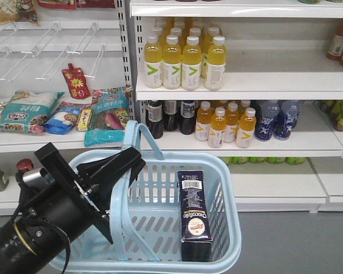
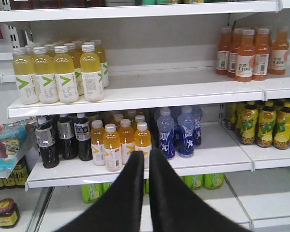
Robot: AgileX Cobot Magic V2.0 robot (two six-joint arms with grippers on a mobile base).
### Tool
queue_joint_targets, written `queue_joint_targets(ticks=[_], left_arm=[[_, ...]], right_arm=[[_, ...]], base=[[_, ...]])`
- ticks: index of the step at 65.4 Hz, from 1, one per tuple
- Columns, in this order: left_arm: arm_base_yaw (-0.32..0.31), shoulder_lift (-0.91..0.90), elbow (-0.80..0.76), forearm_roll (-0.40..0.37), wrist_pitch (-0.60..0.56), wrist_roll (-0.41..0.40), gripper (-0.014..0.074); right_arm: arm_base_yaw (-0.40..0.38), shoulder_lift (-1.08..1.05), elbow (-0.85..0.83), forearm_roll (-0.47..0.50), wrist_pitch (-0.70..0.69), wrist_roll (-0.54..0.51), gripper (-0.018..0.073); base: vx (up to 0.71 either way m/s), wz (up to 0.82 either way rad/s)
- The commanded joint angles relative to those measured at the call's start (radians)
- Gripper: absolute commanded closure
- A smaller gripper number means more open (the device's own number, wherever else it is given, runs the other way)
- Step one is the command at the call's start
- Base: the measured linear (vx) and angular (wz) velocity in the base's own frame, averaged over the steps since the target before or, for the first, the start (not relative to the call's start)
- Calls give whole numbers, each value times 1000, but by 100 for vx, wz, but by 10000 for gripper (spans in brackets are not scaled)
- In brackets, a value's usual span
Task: Left arm holds basket, right arm returns cookies
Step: 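Approach the shelf of yellow bottled drinks, basket held in left gripper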
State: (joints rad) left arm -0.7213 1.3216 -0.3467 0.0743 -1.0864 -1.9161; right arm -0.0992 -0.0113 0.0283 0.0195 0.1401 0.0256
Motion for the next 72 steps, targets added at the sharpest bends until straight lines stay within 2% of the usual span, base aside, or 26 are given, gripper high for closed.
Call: queue_joint_targets(ticks=[1, 40, 72], left_arm=[[-7, -30, -25, -14, -174, -7, 596], [-7, -30, -25, -14, -174, -7, 596], [-7, -30, -25, -14, -174, -7, 596]], right_arm=[[-6, -12, 17, -7, -73, -5, 565], [-6, -12, 17, -7, -73, -5, 565], [-6, -12, 17, -7, -73, -5, 565]], base=[[45, 10], [37, 6], [13, -10]])
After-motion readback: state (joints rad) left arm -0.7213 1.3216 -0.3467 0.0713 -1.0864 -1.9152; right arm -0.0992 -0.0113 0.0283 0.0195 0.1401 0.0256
